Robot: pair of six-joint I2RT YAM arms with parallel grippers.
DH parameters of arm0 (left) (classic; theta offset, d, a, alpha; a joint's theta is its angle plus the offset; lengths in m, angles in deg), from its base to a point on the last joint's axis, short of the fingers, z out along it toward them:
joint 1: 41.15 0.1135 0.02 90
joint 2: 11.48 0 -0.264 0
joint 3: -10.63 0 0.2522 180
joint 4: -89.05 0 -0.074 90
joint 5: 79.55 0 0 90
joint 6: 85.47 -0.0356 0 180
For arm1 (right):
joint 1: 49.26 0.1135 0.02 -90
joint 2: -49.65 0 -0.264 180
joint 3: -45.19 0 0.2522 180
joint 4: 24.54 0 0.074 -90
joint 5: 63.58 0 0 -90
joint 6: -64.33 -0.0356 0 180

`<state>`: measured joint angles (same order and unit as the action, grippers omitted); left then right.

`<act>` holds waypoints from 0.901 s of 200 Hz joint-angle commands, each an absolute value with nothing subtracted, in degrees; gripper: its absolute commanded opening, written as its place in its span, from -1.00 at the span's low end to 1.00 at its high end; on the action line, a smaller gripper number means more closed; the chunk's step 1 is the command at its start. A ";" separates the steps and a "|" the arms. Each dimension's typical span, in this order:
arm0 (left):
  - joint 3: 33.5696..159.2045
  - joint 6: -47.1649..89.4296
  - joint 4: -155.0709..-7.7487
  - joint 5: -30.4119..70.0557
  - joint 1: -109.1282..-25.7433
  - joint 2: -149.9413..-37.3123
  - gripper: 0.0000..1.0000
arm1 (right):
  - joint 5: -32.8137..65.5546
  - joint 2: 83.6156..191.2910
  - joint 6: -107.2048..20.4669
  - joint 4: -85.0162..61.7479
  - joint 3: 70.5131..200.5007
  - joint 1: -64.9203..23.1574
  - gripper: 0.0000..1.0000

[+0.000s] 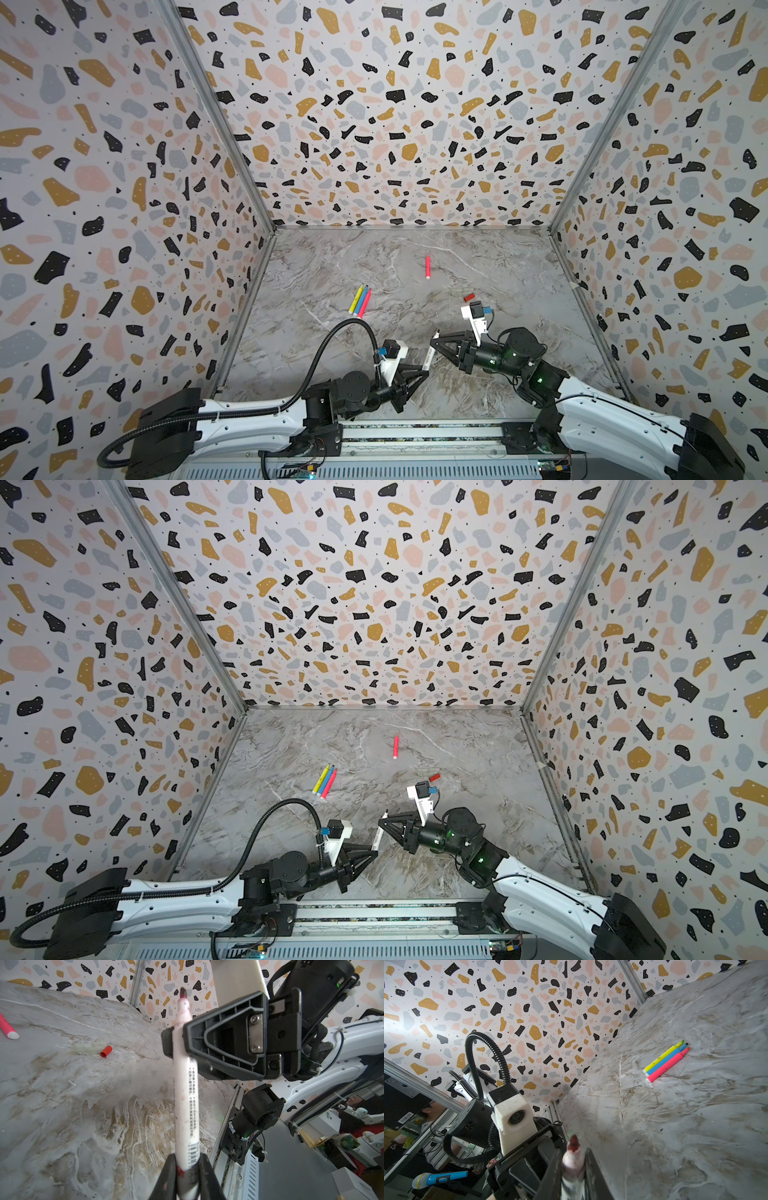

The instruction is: Insert the pens into the pen caps

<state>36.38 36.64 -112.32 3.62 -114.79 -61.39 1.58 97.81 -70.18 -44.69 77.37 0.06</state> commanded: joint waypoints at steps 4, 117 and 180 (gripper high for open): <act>40.85 34.63 -111.05 1.73 -114.97 -61.10 -0.19 | 4.66 96.04 -67.66 -39.50 80.46 0.44 -0.80; 48.54 26.66 -99.25 -0.57 -114.97 -61.15 0.06 | 15.62 93.60 -58.98 -26.84 87.42 7.89 -0.80; 47.80 27.82 -101.47 -1.38 -114.97 -62.20 -0.08 | 15.79 93.77 -58.98 -28.05 87.53 9.98 -0.80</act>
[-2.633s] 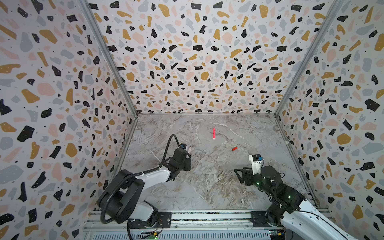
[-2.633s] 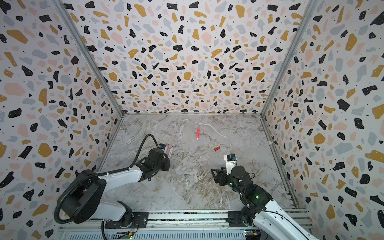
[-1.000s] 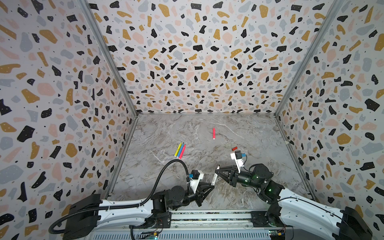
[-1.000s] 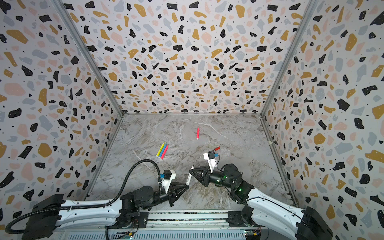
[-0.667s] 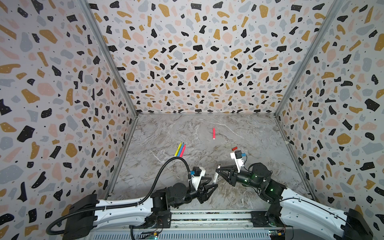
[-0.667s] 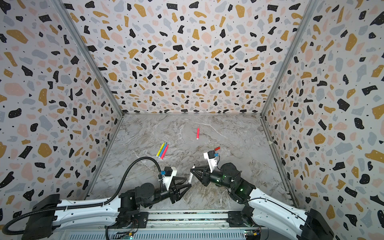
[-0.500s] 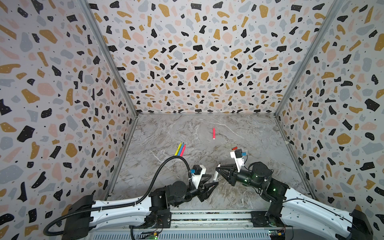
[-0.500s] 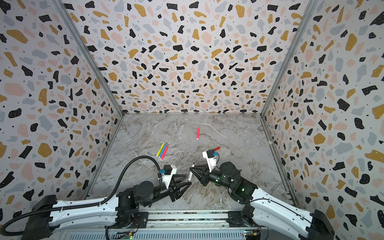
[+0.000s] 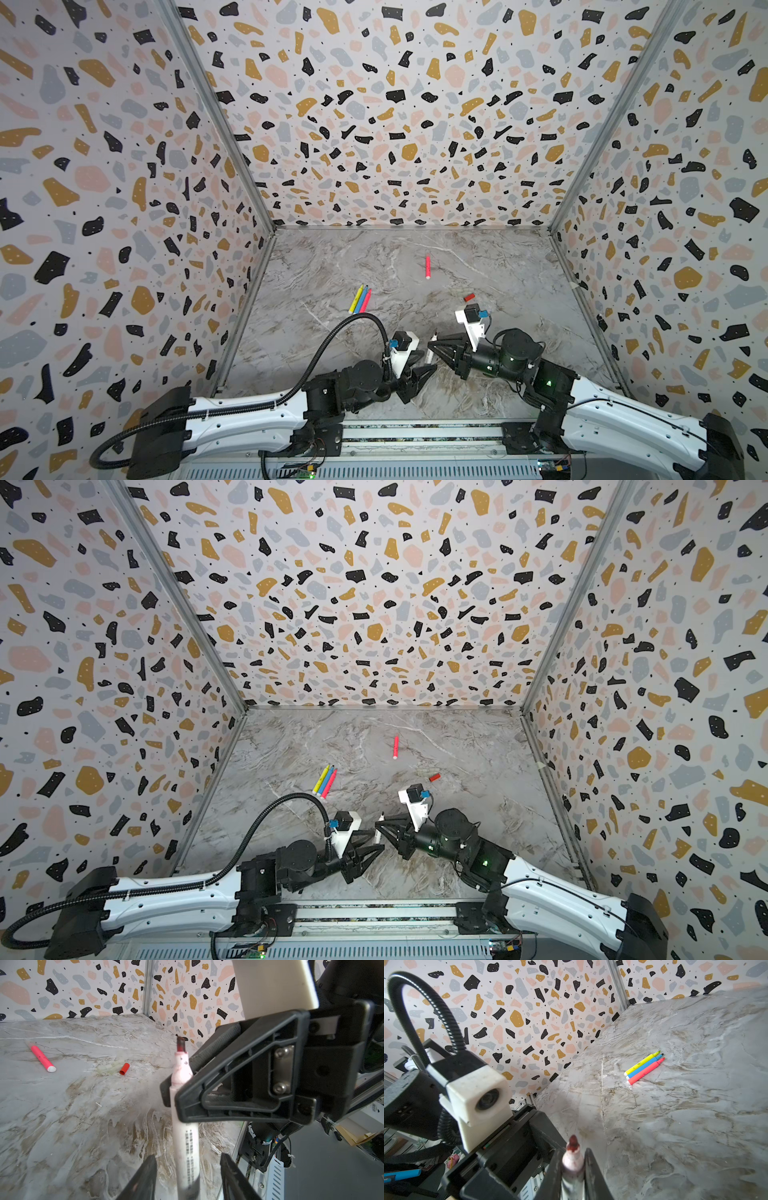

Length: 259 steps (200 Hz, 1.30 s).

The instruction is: Insert the pens into the pen caps

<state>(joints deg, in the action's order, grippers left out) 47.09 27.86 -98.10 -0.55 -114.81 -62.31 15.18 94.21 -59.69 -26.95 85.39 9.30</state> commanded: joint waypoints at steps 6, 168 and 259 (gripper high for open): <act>47.76 27.86 -101.69 -1.41 -114.97 -62.20 -0.10 | 15.72 93.80 -59.15 -28.33 87.36 10.06 -0.80; 46.86 29.70 -101.47 -1.58 -114.94 -63.27 -1.00 | 14.37 91.23 -62.76 -36.73 82.14 11.09 -0.79; 42.28 33.73 -96.56 -7.01 -114.96 -60.95 -1.00 | 36.86 89.95 -67.00 -6.15 88.61 1.84 0.41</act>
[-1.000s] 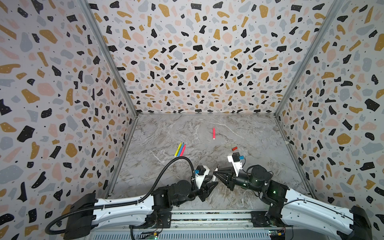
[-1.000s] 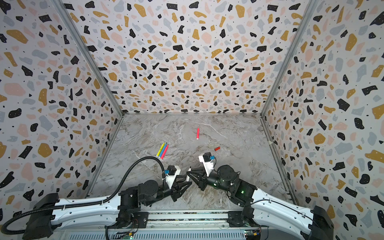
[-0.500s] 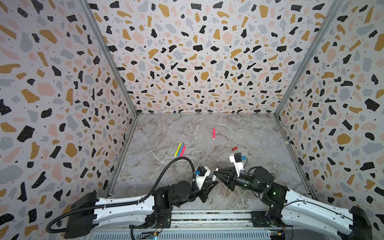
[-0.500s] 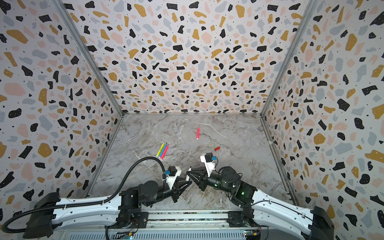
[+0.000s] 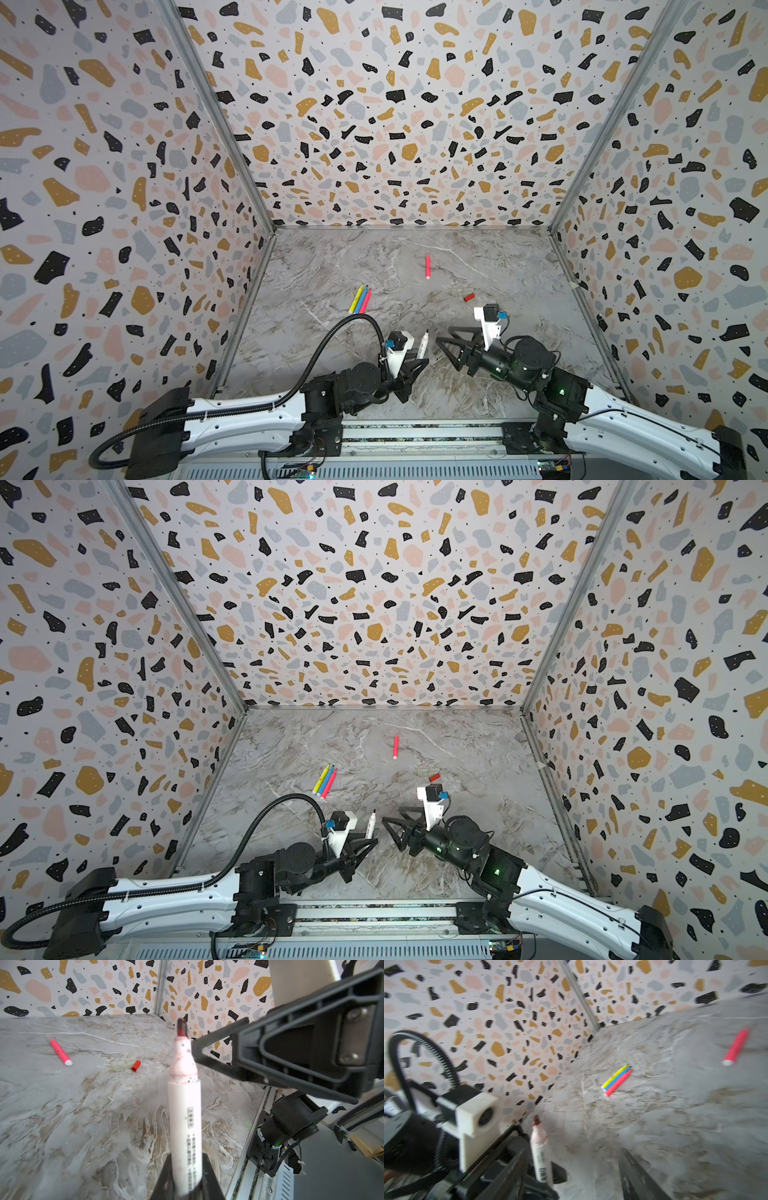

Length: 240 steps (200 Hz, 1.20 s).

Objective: Insert the pens into the pen caps
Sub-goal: 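Move the right gripper over the red cap beside the pale caps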

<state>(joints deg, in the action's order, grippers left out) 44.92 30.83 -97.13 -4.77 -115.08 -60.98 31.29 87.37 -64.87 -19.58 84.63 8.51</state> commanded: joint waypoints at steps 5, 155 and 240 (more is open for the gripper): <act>41.72 34.31 -96.68 -6.74 -114.92 -61.20 -1.00 | 34.45 91.08 -67.04 -5.29 88.96 -1.00 0.45; 35.93 39.86 -93.99 -4.74 -115.77 -51.60 -1.00 | 35.13 148.53 -52.39 16.47 132.61 -25.89 0.13; 33.77 40.80 -92.83 -5.93 -115.94 -46.39 -1.00 | 38.88 159.24 -55.02 19.31 140.10 -26.41 -0.15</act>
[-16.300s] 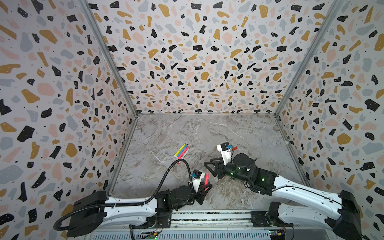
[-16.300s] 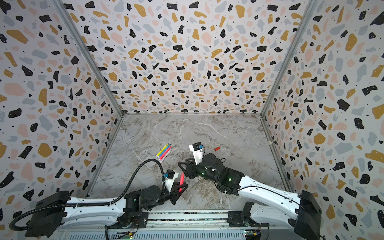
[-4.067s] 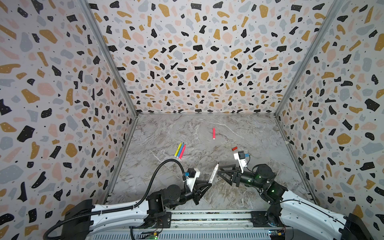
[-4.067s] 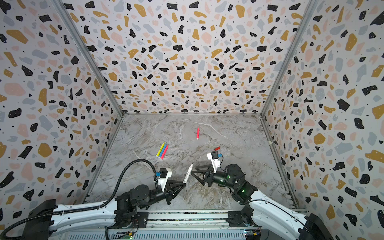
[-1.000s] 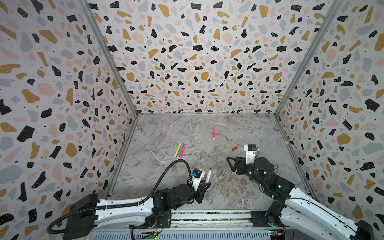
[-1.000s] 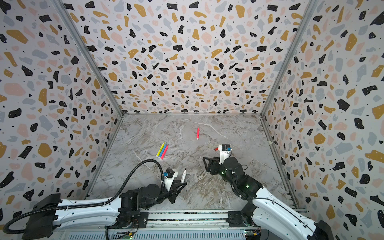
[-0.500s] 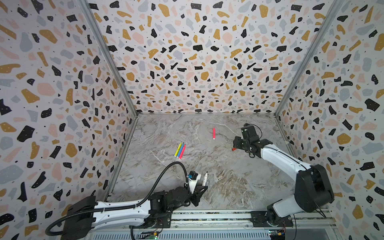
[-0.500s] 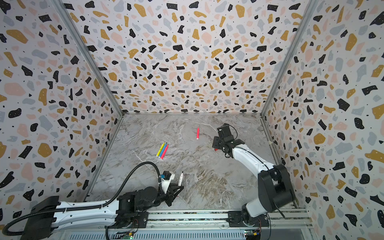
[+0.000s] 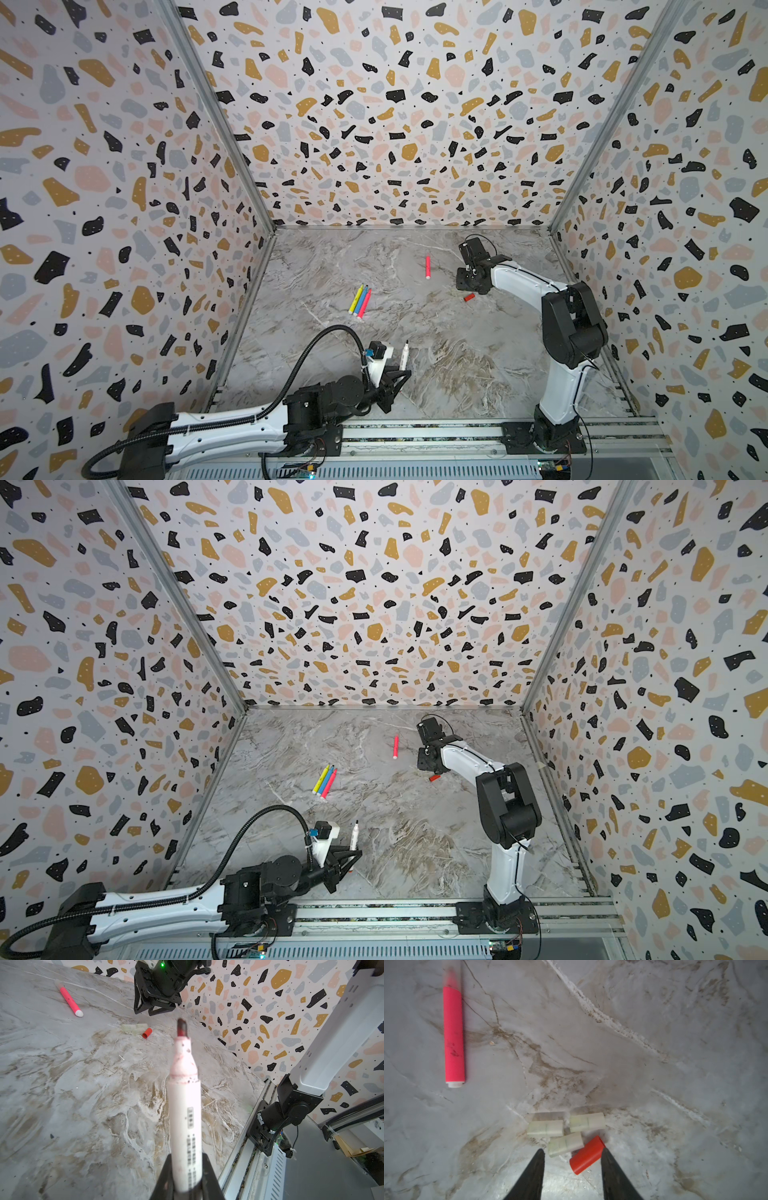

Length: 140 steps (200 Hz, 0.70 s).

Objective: Insert the pens into the pen caps
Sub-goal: 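Move the right gripper over the red cap beside the pale caps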

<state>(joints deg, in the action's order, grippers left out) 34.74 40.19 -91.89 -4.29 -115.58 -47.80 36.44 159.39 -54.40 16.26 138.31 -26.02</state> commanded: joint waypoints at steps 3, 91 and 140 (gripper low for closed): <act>33.71 40.82 -92.83 -5.93 -115.95 -46.22 -1.00 | 38.97 159.33 -54.83 19.40 140.01 -26.49 -0.15; 33.22 40.81 -93.62 -6.12 -115.94 -46.58 -1.00 | 38.03 160.70 -54.16 16.52 136.70 -27.20 -0.18; 33.18 40.82 -93.71 -6.53 -115.95 -46.59 -1.00 | 38.47 161.11 -53.71 15.42 135.48 -27.29 -0.19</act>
